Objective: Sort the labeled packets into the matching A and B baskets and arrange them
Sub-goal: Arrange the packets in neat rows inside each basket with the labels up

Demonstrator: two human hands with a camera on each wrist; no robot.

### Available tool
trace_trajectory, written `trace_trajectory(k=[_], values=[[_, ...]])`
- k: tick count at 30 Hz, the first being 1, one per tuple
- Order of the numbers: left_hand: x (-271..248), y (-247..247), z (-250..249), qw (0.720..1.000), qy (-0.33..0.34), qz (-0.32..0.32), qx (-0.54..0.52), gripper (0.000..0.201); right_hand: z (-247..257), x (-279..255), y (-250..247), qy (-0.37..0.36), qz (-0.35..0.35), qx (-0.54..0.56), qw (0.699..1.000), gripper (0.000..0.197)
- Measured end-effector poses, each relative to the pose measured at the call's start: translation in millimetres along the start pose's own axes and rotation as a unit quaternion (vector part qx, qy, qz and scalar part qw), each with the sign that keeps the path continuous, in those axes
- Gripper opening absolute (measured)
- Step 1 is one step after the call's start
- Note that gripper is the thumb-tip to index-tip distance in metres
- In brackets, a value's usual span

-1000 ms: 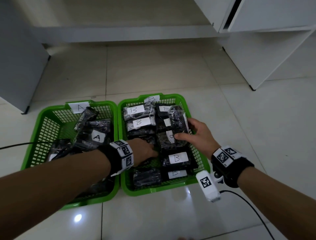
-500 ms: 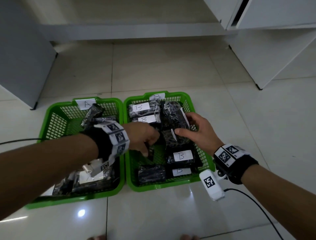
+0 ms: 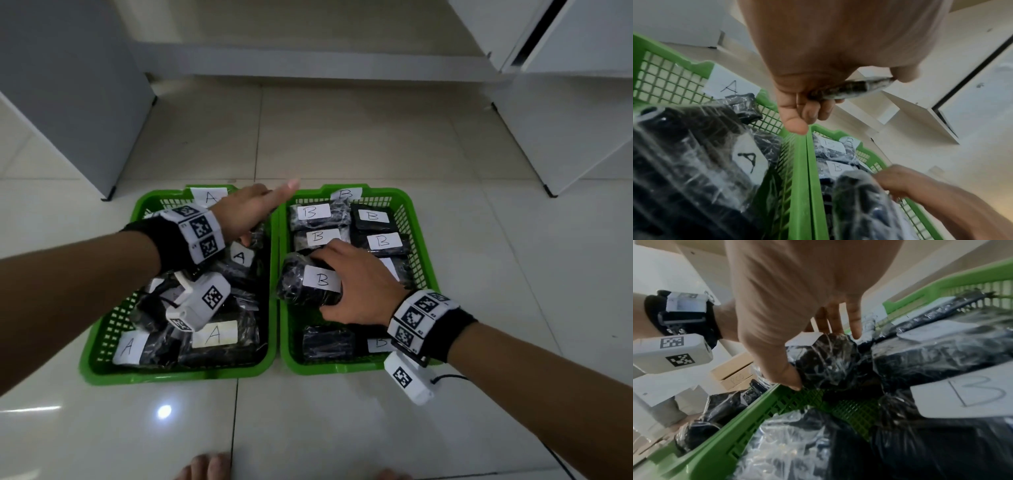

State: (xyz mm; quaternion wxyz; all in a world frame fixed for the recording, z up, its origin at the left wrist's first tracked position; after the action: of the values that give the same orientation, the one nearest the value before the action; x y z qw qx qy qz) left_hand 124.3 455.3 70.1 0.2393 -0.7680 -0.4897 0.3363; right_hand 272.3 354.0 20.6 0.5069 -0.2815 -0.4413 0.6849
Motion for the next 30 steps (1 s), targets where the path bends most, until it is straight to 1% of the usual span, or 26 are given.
trace_trajectory(k=[1, 2, 5, 6, 7, 9, 11, 15, 19, 20, 22, 24, 26, 28, 30], values=[[-5, 7, -5, 0.999, 0.018, 0.025, 0.006, 0.096, 0, 2, 3, -0.002, 0.007, -0.028, 1.0, 0.088], [-7, 16, -10, 0.998, 0.032, 0.052, 0.005, 0.094, -1, 4, 5, -0.001, 0.014, -0.05, 0.999, 0.09], [-8, 40, -14, 0.993, 0.033, 0.115, 0.005, 0.067, -3, 4, 9, 0.011, 0.038, -0.066, 0.997, 0.092], [-8, 49, -10, 0.99, 0.029, 0.137, 0.018, 0.062, -4, 4, 10, 0.017, 0.045, -0.06, 0.997, 0.091], [-9, 57, -8, 0.986, 0.032, 0.159, 0.038, 0.061, -5, 4, 9, 0.024, 0.049, -0.052, 0.997, 0.092], [-10, 69, -5, 0.977, 0.055, 0.183, 0.092, 0.068, -8, 4, 6, 0.034, 0.044, -0.037, 0.998, 0.091], [-9, 72, -5, 0.97, 0.081, 0.175, 0.145, 0.076, -13, 4, 4, 0.039, 0.051, -0.033, 0.997, 0.09], [-12, 82, -10, 0.951, 0.137, 0.17, 0.221, 0.079, -17, 4, 11, 0.041, 0.092, -0.041, 0.994, 0.091], [-14, 91, -9, 0.929, 0.19, 0.142, 0.284, 0.089, -18, 3, 15, 0.036, 0.12, -0.037, 0.991, 0.1], [-14, 92, -10, 0.922, 0.2, 0.133, 0.302, 0.089, -20, 2, 13, 0.041, 0.123, -0.024, 0.991, 0.098], [-13, 94, -11, 0.901, 0.222, 0.115, 0.355, 0.082, -25, 2, 5, 0.058, 0.124, 0.001, 0.991, 0.088], [-15, 104, -11, 0.875, 0.241, 0.113, 0.404, 0.073, -25, 1, 3, 0.063, 0.14, -0.006, 0.988, 0.082], [-18, 117, -8, 0.859, 0.253, 0.121, 0.428, 0.069, -20, 2, 9, 0.055, 0.161, -0.032, 0.985, 0.077], [-16, 121, -7, 0.86, 0.26, 0.127, 0.42, 0.068, -17, 6, 15, 0.042, 0.174, -0.071, 0.981, 0.071], [-12, 116, -12, 0.876, 0.263, 0.131, 0.383, 0.07, -17, 11, 17, 0.029, 0.175, -0.109, 0.978, 0.07]])
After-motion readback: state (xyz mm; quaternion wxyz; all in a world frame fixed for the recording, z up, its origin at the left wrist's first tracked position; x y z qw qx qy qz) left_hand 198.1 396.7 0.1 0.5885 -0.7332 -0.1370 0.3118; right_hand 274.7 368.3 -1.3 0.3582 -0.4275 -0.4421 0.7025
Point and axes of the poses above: each hand's wrist, its own x-axis towards the middle knuckle, its own y-axis out of the palm, z = x × y, the point moved 9 cm from there along x, towards the middle knuckle, and after that the axes turned 7 degrees about -z, right-handed, at the moved point
